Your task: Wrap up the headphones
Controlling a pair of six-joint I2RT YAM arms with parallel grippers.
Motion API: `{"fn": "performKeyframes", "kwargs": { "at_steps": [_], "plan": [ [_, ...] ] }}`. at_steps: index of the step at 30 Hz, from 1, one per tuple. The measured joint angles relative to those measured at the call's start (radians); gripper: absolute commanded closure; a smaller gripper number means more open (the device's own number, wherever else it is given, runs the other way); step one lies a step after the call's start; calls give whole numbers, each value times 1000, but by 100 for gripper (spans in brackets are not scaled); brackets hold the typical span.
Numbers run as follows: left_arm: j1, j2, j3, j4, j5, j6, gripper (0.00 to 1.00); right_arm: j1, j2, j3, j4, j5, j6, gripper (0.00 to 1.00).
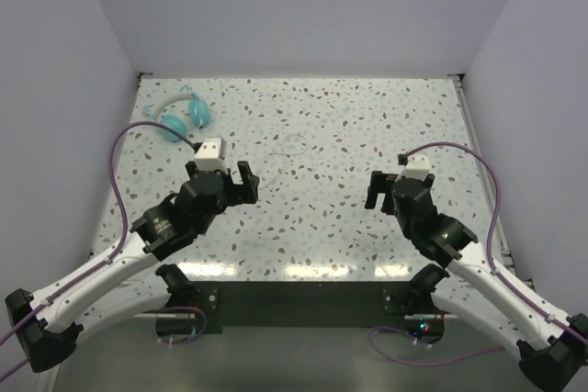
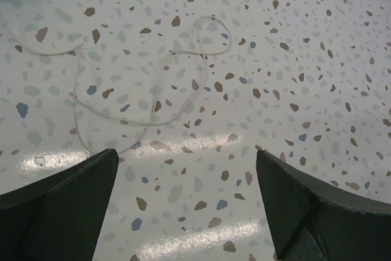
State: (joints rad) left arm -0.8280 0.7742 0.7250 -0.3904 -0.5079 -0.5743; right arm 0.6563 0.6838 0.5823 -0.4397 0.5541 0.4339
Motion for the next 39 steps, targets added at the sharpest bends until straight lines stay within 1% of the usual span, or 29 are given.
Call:
{"fn": "performKeyframes", "kwargs": {
  "at_steps": [8,11,12,13,15,19,21,26,29,31,35,39],
  "plan": [
    [0,73,84,-49,-50,-18,0,0,1,1,0,-13,0,1],
    [10,140,144,-61,-85,-17,0,0,3,1,-1,-22,0,1],
    [32,174,175,-70,-87,-15,0,0,5,1,-1,-24,0,1],
    [71,211,210,-74,-80,-11,0,0,8,1,-1,-26,0,1],
    [195,290,280,-75,-64,-6,0,0,14,3,-1,-32,1,1],
    [474,434,390,-58,-38,9,0,0,16,4,-1,-51,1,1],
    [595,512,445,-50,-34,10,4,0,16,5,-1,-58,2,1],
    [844,732,564,-22,2,-2,8,0,16,5,-1,-79,3,1],
    [935,871,630,-16,17,-12,9,0,16,5,-1,-90,4,1],
    [970,977,692,-18,27,-15,9,0,16,5,0,-103,4,1],
    [998,1157,805,-6,62,-17,9,0,18,5,0,-122,4,1],
    [1000,1295,887,15,96,-17,9,0,29,5,0,-134,4,1]
  ]
}}
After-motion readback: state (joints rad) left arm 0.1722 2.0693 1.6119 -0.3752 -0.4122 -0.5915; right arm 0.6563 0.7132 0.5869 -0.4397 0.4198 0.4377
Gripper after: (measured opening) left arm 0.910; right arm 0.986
